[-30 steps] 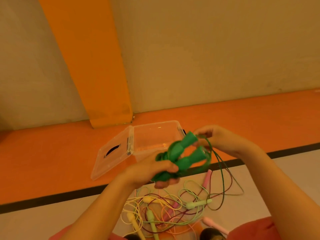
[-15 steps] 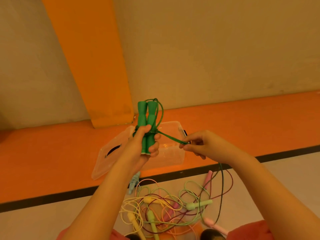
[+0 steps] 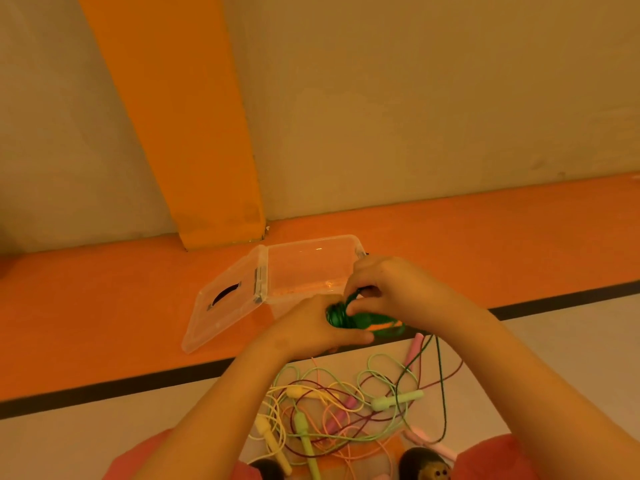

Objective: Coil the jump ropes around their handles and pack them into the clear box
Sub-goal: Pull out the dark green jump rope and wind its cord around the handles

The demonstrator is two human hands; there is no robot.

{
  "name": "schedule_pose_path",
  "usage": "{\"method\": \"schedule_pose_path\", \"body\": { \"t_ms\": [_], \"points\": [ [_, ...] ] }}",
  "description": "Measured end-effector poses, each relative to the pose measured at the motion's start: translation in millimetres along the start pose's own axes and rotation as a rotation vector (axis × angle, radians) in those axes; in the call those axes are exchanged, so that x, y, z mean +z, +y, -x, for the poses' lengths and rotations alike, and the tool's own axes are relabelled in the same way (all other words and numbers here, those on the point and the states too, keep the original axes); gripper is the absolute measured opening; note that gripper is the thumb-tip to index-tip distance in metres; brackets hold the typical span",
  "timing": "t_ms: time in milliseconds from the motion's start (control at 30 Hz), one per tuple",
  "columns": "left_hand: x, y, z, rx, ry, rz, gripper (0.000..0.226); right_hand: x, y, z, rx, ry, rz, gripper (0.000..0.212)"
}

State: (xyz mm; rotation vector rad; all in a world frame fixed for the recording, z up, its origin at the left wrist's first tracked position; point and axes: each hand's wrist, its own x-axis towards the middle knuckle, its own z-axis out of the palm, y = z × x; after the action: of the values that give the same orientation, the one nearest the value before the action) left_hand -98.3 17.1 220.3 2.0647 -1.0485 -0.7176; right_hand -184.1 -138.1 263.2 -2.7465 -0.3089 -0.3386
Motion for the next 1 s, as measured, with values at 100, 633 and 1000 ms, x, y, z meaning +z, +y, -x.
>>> {"method": "schedule_pose_path", "body": {
  "t_ms": [100, 633, 1000],
  "points": [
    [0.6, 3.4, 6.2, -0.022, -0.065, 0.044, 0.029, 0.3, 2.3, 2.6, 0.092, -0.045, -0.189, 0.017],
    [-31.9, -4.2, 4.0, 0.173, -0.035, 1.052, 0.032, -13.1, 38.6, 12.5, 0.382, 0.027, -0.564, 0.010],
    [-31.2, -8.6, -3.2, 0.031, 0.301, 0.699, 0.015, -19.7, 14.8, 12.9, 0.265, 0.104, 0.118, 0.016]
  ]
}}
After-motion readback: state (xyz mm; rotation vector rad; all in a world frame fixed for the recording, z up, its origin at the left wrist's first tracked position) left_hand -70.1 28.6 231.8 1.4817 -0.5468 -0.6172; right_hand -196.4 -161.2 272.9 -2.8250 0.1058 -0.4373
